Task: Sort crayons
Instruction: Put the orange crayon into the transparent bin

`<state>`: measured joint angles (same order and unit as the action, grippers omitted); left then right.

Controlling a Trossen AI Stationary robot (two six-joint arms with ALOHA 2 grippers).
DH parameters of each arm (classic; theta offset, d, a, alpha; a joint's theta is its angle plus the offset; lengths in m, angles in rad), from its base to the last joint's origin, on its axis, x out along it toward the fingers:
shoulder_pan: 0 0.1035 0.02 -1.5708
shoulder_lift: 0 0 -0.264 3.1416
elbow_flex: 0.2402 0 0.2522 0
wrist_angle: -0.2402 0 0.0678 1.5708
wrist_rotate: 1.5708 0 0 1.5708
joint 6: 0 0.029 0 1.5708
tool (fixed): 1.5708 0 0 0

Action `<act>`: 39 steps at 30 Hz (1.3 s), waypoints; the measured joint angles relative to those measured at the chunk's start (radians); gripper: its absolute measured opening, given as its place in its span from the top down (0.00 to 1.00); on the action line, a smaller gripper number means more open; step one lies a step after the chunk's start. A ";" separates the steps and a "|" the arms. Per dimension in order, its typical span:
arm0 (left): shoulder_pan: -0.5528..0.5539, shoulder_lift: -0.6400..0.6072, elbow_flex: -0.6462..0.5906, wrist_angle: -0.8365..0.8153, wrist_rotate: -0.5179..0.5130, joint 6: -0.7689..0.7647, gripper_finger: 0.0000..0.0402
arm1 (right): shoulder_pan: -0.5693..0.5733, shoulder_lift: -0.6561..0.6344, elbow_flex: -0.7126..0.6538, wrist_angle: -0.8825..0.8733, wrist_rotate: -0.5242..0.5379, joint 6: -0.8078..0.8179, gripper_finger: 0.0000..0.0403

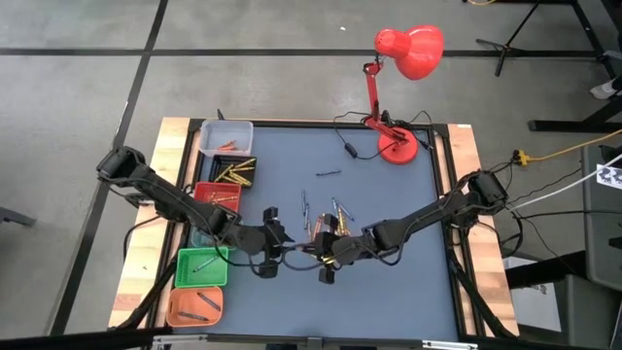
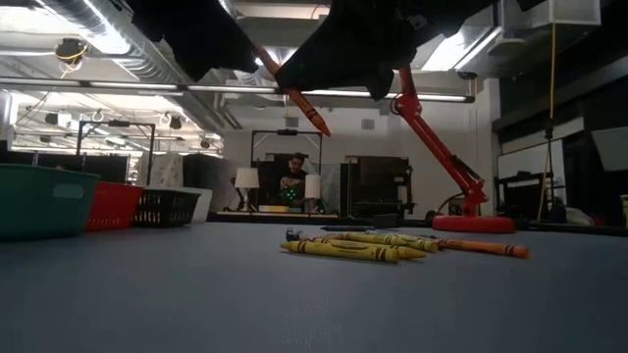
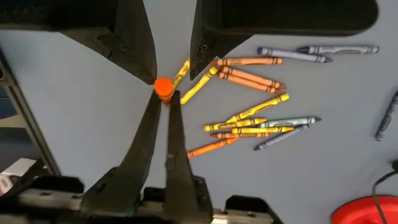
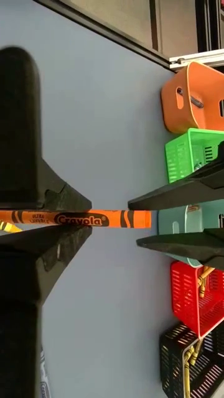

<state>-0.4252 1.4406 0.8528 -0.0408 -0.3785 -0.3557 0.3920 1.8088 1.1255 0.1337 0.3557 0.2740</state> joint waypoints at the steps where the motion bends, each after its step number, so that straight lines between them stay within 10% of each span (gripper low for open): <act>1: 0.000 0.000 0.000 0.006 0.007 0.000 0.80 | 0.000 0.000 0.000 0.000 0.000 0.000 0.94; 39: 0.000 0.000 0.000 0.062 0.023 0.035 0.97 | 0.000 0.000 0.001 0.080 -0.001 -0.001 0.92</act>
<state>-0.4248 1.4406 0.8524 0.0212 -0.3553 -0.3202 0.3923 1.8084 1.1263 0.2138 0.3546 0.2729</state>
